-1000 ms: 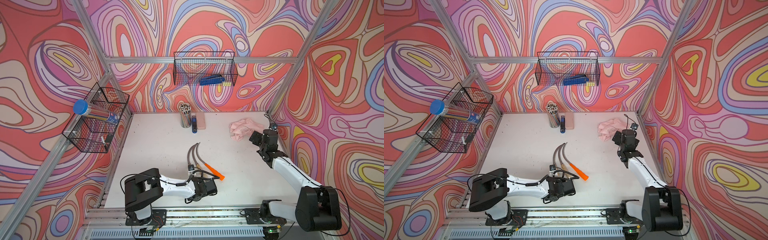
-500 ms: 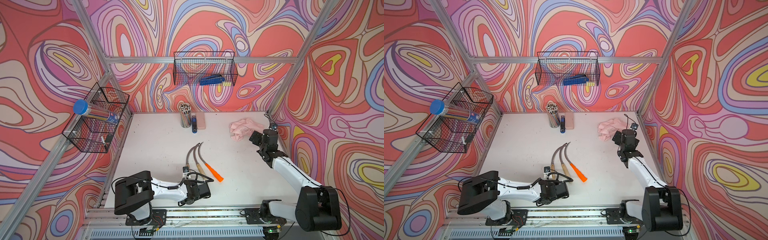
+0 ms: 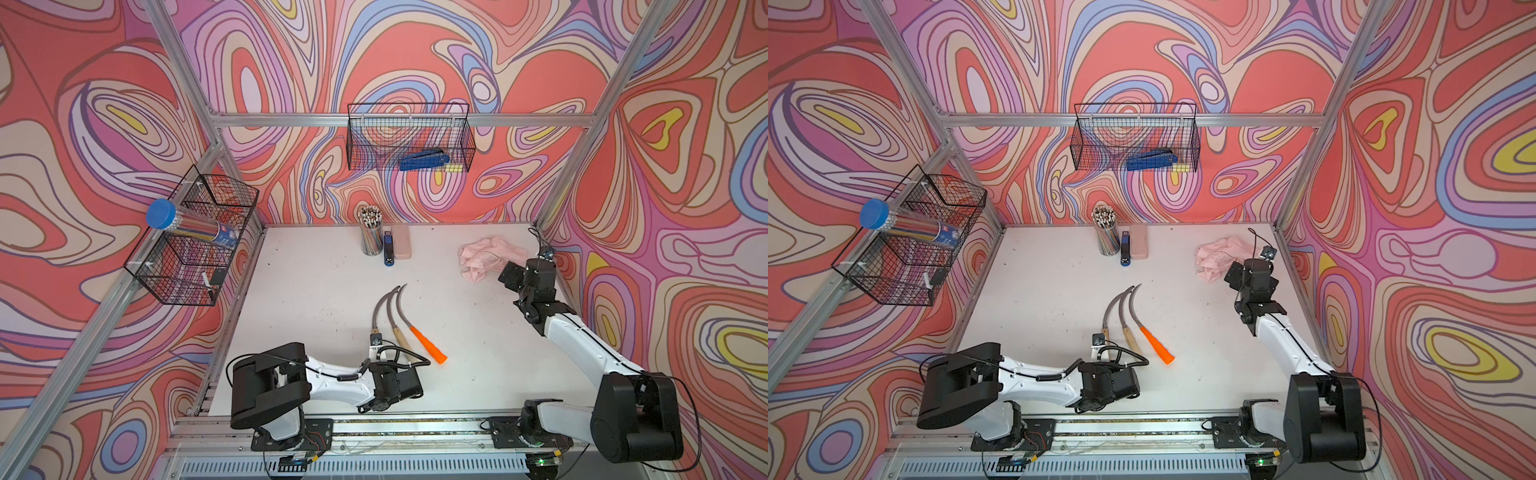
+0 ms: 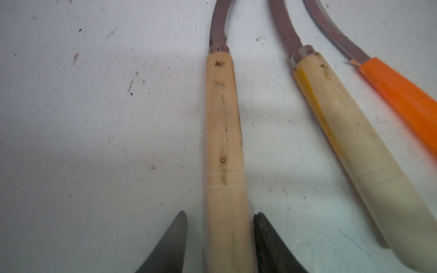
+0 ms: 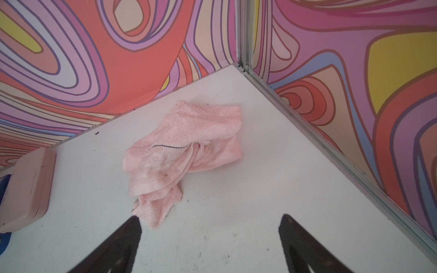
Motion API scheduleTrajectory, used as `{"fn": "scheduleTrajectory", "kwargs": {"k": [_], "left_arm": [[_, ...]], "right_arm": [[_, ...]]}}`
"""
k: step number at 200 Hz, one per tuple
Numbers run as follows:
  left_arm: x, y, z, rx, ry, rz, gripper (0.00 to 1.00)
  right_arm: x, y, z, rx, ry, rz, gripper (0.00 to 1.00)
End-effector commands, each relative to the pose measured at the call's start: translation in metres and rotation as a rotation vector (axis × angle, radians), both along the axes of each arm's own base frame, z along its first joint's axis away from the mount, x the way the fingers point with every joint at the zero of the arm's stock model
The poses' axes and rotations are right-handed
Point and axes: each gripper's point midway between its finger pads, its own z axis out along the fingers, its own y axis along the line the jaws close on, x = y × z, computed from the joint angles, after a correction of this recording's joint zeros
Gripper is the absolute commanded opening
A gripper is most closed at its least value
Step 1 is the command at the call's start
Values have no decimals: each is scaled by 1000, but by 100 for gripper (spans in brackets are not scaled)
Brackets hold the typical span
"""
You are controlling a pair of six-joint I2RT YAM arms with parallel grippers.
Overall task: Wipe small sickles with rags
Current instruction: Pick up the small sickle from the center of the board.
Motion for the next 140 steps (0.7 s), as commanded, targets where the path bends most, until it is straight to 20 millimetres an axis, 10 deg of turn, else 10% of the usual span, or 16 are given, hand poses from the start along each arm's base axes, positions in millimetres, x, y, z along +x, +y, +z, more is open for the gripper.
{"fn": "scheduleTrajectory", "kwargs": {"k": [1,140], "left_arm": [[-5,1,-10,-5,15,-7,43],[-8,-1,-10,-17,-23,-20,37]], "right_arm": [[1,1,10,3,-21,0,93],[1,1,10,6,-21,-1,93]]}}
